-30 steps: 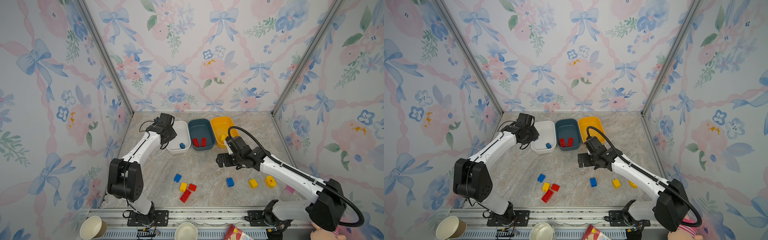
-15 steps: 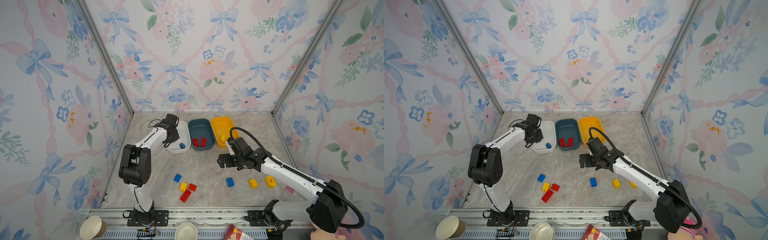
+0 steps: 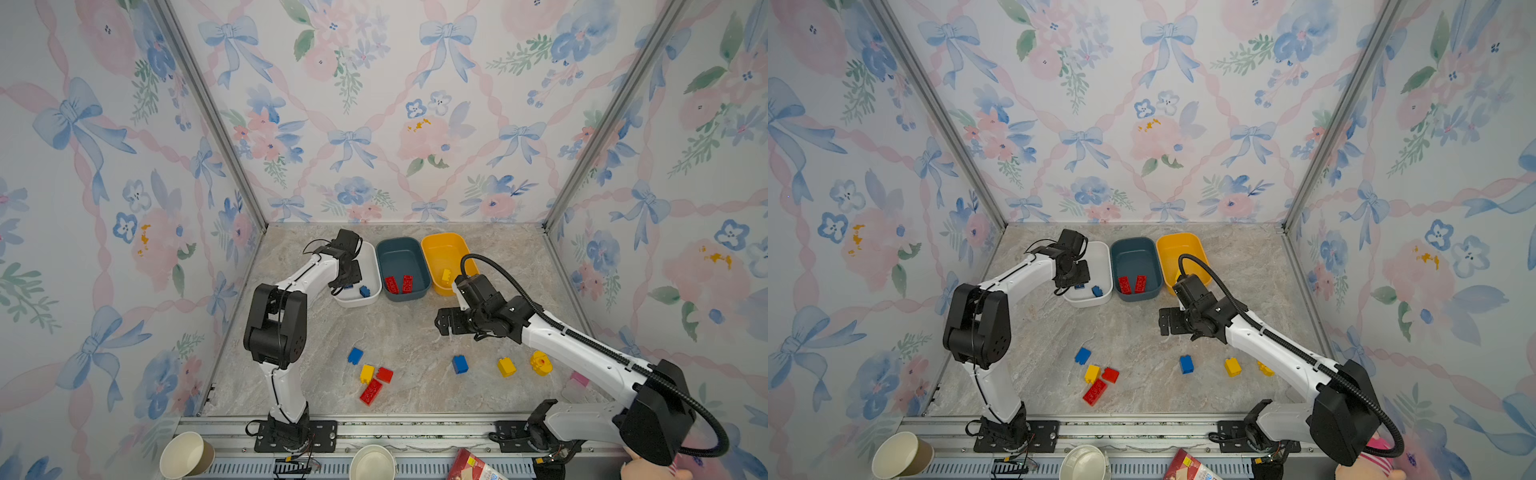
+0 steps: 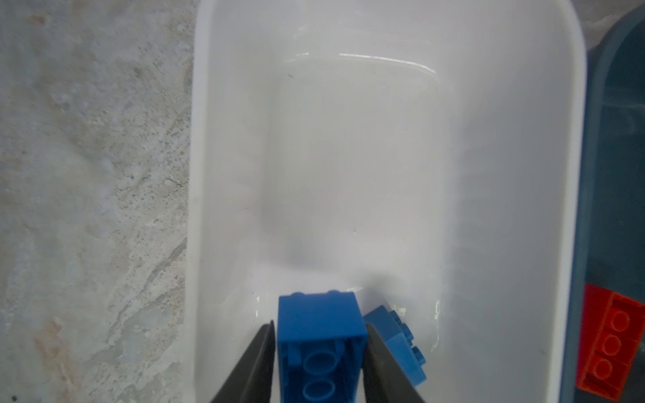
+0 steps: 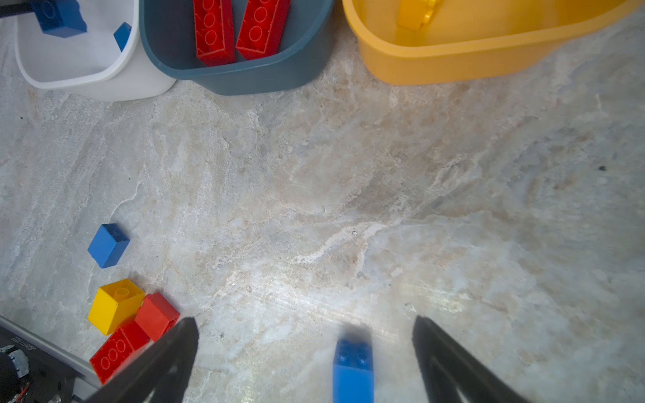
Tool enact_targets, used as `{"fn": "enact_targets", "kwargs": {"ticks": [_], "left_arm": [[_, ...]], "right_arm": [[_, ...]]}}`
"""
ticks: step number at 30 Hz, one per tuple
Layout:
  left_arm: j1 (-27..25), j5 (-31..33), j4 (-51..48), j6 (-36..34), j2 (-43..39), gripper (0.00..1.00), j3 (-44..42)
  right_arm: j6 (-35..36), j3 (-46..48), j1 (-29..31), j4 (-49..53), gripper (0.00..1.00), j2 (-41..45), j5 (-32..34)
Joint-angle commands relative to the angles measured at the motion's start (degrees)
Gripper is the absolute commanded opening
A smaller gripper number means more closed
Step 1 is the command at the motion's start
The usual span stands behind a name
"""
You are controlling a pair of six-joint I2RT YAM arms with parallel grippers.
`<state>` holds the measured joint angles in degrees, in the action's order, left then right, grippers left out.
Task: Sort the legos into containers by color
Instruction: 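Carry the blue brick into the white bin and open the left gripper, then lift the left gripper while the right gripper hovers over a blue brick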
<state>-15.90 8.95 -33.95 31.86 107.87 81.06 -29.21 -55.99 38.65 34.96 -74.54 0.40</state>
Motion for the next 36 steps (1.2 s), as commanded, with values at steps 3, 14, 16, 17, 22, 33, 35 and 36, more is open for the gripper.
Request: {"fn": "enact_targets", "kwargs": {"ticks": [3,14,16,17,22,33,35,36], "left_arm": [[-0.5,-0.7,-0.8,-0.9,-1.2,0.53,0.8],[-1.4,-2.1,-0.8,-1.0,-5.5,0.75,-0.3],[-1.7,-2.3,-0.8,-1.2,-6.8,0.78,-0.9],[-1.8,-2.1,-0.8,-1.4,-7.6,0.8,-1.3],[-2.7,-1.3,-0.4,-1.9,-11.6,0.87,-3.6],[-2.8,-3.5,5.2,-2.0,-22.9,0.97,-14.1],[-2.9,-4.1,6.1,-2.0,-24.7,0.98,-16.0],[-3.0,-4.5,6.5,-2.0,-25.5,0.98,-16.8]], "right_arm": [[-1.4,0.6,-0.6,1.8,0.99,1.7,0.1],[-2.5,1.3,-0.5,4.1,0.98,3.9,0.6],[-2.8,1.7,-0.6,4.5,0.98,4.4,0.8],[-3.0,2.0,-0.5,4.6,0.98,4.5,0.8],[-3.9,3.4,-0.6,5.8,0.98,5.1,1.1],[-6.2,7.9,1.0,7.2,0.99,5.6,3.1],[-6.2,8.6,1.6,7.1,1.0,5.2,3.6],[-6.2,8.9,2.0,7.0,1.0,4.9,3.8]]}}
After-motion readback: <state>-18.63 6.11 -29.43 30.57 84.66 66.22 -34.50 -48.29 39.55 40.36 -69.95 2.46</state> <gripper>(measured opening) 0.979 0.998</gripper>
